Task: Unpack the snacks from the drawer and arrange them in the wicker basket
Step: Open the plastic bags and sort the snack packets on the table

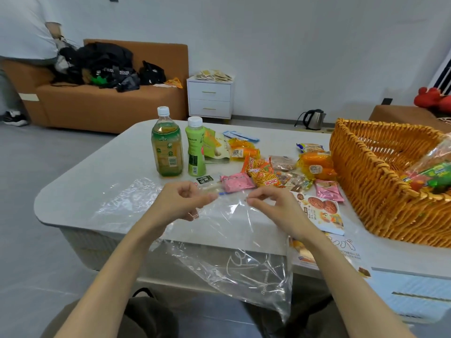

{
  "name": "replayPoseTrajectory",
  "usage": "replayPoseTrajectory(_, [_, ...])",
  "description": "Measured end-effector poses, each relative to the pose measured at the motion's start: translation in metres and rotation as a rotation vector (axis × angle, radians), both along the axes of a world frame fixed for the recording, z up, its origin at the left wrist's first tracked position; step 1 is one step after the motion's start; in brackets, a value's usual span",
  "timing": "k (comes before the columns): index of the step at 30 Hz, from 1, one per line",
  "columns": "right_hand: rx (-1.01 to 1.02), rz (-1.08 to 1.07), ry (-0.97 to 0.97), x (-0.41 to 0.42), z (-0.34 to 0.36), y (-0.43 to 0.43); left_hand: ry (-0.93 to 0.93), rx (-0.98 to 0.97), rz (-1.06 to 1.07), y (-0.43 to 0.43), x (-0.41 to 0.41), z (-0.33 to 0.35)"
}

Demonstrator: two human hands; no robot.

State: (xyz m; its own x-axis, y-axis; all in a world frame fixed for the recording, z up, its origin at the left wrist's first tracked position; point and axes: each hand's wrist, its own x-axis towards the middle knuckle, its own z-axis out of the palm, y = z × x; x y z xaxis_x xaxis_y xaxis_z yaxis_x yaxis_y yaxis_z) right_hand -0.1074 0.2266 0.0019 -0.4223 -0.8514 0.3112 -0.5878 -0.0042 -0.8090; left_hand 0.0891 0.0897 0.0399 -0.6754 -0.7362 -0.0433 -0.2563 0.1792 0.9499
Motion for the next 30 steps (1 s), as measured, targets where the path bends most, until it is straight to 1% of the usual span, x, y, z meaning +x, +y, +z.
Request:
replayPoseTrajectory(4, [-0.075,-0.101,-0.126,-0.010,0.002,0.002,0.041,0.119,-0.097,-0.001,0.008,0.007])
replayPoseTrajectory(7, [-0.096,-0.143,-0.160,-0.012,-0.002,0.001,0.009,0.160,-0.158,-0.004,0.015,0.009])
replayPoseTrajectory(9, [-0.101,-0.179,-0.141,-0.013,-0.005,0.001,0.030,0.142,-0.110,-0.008,0.017,0.007])
replayPoseTrajectory(10, [-0.107,-0.192,-0.131,-0.013,-0.006,0.000,0.068,0.089,-0.047,-0.009,0.016,0.006])
replayPoseTrajectory(12, [-0.137,-0.205,-0.096,-0.008,-0.005,0.000,0.205,-0.149,0.134,-0.008,0.012,0.004])
replayPoseTrajectory(13, [-0.174,-0.223,-0.029,-0.004,-0.004,0.000,0.307,-0.300,0.224,-0.005,0.010,0.005])
replayPoseTrajectory(15, [-0.288,-0.303,0.152,0.004,0.002,-0.002,0.507,-0.644,0.338,0.003,0.004,0.013])
replayPoseTrajectory(16, [-0.356,-0.343,0.188,0.007,0.005,-0.004,0.567,-0.833,0.366,0.007,0.002,0.018])
replayPoseTrajectory(17, [-0.426,-0.362,0.156,0.009,0.008,-0.005,0.600,-1.006,0.377,0.011,0.000,0.022])
replayPoseTrajectory(18, [-0.483,-0.357,0.064,0.011,0.011,-0.006,0.613,-1.151,0.382,0.015,-0.002,0.026])
replayPoseTrajectory(19, [-0.518,-0.339,-0.042,0.011,0.014,-0.006,0.602,-1.265,0.386,0.017,-0.004,0.026])
replayPoseTrajectory(20, [-0.538,-0.312,-0.132,0.011,0.017,-0.007,0.570,-1.334,0.393,0.017,-0.006,0.023])
replayPoseTrajectory(21, [-0.544,-0.290,-0.188,0.009,0.018,-0.007,0.523,-1.347,0.402,0.016,-0.008,0.019])
replayPoseTrajectory(24, [-0.568,-0.292,-0.340,-0.001,0.018,-0.007,0.386,-1.164,0.448,0.014,-0.012,0.007])
replayPoseTrajectory(27, [-0.578,-0.311,-0.505,-0.005,0.018,-0.003,0.387,-1.120,0.472,0.010,-0.015,0.001])
replayPoseTrajectory(30, [-0.469,-0.371,-0.519,-0.008,0.010,0.000,0.364,-1.015,0.393,0.006,-0.017,-0.008])
